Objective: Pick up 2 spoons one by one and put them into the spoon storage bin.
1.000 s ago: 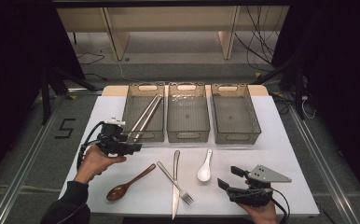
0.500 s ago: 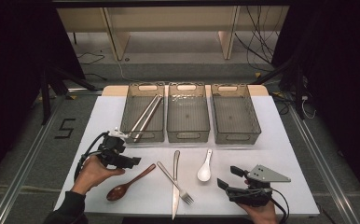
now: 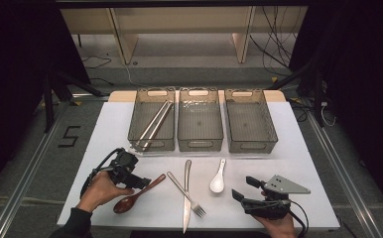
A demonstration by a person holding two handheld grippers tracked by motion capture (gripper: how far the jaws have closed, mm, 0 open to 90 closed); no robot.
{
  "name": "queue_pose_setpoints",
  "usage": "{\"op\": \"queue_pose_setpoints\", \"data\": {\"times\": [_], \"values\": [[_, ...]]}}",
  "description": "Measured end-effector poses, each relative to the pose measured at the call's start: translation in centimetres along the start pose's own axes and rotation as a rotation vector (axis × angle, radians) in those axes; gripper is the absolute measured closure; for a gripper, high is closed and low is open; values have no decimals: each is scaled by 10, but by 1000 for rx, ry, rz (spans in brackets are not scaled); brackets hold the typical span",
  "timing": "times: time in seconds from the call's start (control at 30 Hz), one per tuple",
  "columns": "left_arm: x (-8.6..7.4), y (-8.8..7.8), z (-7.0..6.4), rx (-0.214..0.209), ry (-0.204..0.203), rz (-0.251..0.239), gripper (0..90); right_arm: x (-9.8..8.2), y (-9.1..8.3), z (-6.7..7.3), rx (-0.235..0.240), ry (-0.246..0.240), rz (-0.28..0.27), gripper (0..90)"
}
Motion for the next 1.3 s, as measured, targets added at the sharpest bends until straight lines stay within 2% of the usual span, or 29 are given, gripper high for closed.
{"op": "queue_pose_setpoints", "data": {"times": [0.13, 0.3, 0.4, 0.57, 0.77, 1.07, 1.3], "values": [[-4, 0, -1, -2, -1, 32, 224, 0, 0, 1, 1, -4, 1, 301], [-9, -1, -4, -11, 18, 77, 276, 0, 1, 2, 2, -6, 3, 301], [-12, 1, -7, -20, 26, 98, 325, 1, 1, 3, 3, -12, 0, 301], [-19, 4, -11, -41, 53, 160, 402, 1, 2, 3, 4, -16, 1, 301], [-26, 7, -14, -67, 63, 196, 517, 2, 3, 5, 9, -18, 4, 302], [-34, 12, -15, -73, 85, 225, 670, 2, 3, 7, 10, -24, 4, 301], [-34, 13, -15, -47, 113, 218, 760, 2, 3, 6, 12, -24, 6, 302]]}}
Point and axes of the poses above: each handheld gripper's, and its own axes: y roughly forward along the jaws, x roughly out of its top, z roughly to its left, the point moved 5 cm from there along y, roughly forward along the jaws, and after that the axes turned 12 degrees about -z, right-handed, at the moved point
